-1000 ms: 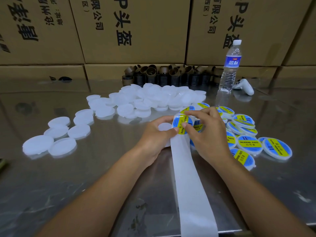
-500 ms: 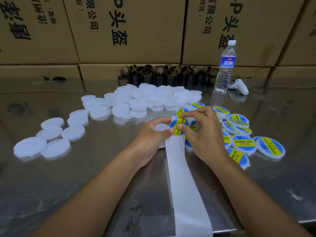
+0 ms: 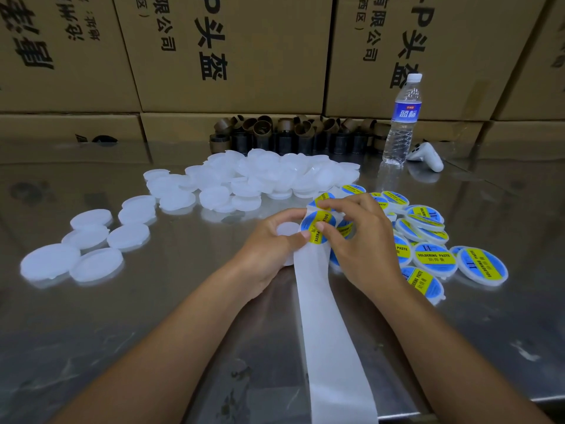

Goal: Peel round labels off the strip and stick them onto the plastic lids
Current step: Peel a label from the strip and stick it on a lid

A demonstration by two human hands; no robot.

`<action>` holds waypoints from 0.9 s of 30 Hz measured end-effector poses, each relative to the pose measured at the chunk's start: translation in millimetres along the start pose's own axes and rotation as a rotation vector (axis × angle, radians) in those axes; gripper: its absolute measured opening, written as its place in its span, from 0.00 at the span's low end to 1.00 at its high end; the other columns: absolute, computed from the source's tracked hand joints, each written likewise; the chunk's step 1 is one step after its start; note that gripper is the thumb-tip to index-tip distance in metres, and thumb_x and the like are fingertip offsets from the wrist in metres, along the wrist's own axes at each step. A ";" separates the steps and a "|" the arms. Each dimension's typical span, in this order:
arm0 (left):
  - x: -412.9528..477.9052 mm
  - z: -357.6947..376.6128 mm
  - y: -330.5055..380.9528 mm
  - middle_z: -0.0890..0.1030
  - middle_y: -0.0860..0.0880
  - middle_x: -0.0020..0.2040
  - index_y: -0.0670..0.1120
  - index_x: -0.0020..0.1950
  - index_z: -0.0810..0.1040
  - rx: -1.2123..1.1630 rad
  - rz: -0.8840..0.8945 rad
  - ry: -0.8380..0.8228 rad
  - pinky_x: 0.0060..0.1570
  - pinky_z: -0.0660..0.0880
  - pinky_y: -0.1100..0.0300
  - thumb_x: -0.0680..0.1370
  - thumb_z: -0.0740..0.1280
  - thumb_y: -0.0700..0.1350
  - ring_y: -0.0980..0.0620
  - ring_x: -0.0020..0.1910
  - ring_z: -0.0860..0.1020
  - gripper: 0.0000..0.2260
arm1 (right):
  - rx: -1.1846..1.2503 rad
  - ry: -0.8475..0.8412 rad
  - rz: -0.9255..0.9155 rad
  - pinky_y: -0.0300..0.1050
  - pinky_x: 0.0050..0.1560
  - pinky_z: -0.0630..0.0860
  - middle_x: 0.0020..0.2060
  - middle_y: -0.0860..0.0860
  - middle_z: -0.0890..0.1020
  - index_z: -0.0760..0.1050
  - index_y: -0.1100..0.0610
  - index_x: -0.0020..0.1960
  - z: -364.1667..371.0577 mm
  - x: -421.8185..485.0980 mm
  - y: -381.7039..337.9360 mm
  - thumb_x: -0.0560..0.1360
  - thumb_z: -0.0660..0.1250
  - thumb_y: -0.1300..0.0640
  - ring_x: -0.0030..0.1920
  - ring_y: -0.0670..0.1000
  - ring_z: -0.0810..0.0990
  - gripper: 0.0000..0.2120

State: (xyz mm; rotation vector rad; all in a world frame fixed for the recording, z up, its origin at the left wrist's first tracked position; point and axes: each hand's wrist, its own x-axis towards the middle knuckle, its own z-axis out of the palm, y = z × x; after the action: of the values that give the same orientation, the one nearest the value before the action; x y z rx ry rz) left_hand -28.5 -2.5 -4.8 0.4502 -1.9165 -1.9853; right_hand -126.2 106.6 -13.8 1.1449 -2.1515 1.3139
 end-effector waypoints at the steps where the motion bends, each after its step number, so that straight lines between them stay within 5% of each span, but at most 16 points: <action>1: -0.2 0.2 0.1 0.81 0.39 0.58 0.46 0.59 0.79 -0.007 0.001 -0.003 0.59 0.75 0.48 0.79 0.65 0.36 0.44 0.53 0.80 0.11 | 0.006 0.000 -0.004 0.33 0.47 0.66 0.47 0.46 0.73 0.80 0.51 0.56 0.2 0.1 -0.1 0.71 0.73 0.58 0.50 0.47 0.72 0.14; 10: 1.5 0.1 -0.5 0.79 0.37 0.60 0.43 0.66 0.75 -0.074 -0.057 0.030 0.63 0.73 0.46 0.79 0.65 0.36 0.39 0.59 0.78 0.15 | 0.023 0.072 -0.077 0.39 0.46 0.70 0.42 0.47 0.77 0.83 0.51 0.51 -0.5 -0.2 -3.7 0.70 0.74 0.60 0.45 0.49 0.75 0.11; 16: 0.1 -0.1 2.7 0.81 0.38 0.57 0.42 0.65 0.76 -0.148 -0.080 0.003 0.53 0.79 0.54 0.78 0.65 0.35 0.45 0.51 0.82 0.15 | -0.032 0.104 -0.129 0.54 0.49 0.75 0.41 0.50 0.84 0.83 0.54 0.49 -2.2 -1.0 -6.2 0.69 0.75 0.60 0.43 0.53 0.80 0.09; 21: -0.7 0.4 3.5 0.81 0.39 0.57 0.42 0.64 0.76 -0.152 -0.088 0.008 0.51 0.79 0.56 0.77 0.66 0.35 0.46 0.49 0.82 0.15 | -0.024 0.140 -0.040 0.57 0.57 0.72 0.36 0.48 0.84 0.83 0.54 0.44 -1.6 -2.6 -6.3 0.68 0.75 0.58 0.43 0.47 0.71 0.05; 27: 1.4 3.9 4.9 0.82 0.38 0.56 0.40 0.58 0.80 -0.118 -0.065 0.024 0.58 0.76 0.48 0.79 0.65 0.48 0.43 0.52 0.81 0.14 | 0.039 0.062 0.017 0.61 0.61 0.70 0.38 0.48 0.84 0.80 0.56 0.40 0.0 -3.0 -5.7 0.68 0.74 0.62 0.45 0.46 0.73 0.04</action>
State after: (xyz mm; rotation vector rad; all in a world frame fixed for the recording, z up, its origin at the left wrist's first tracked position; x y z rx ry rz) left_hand -31.3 0.2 0.3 0.5088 -1.7799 -2.1107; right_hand -119.9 106.7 -12.5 1.0883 -2.1049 1.3862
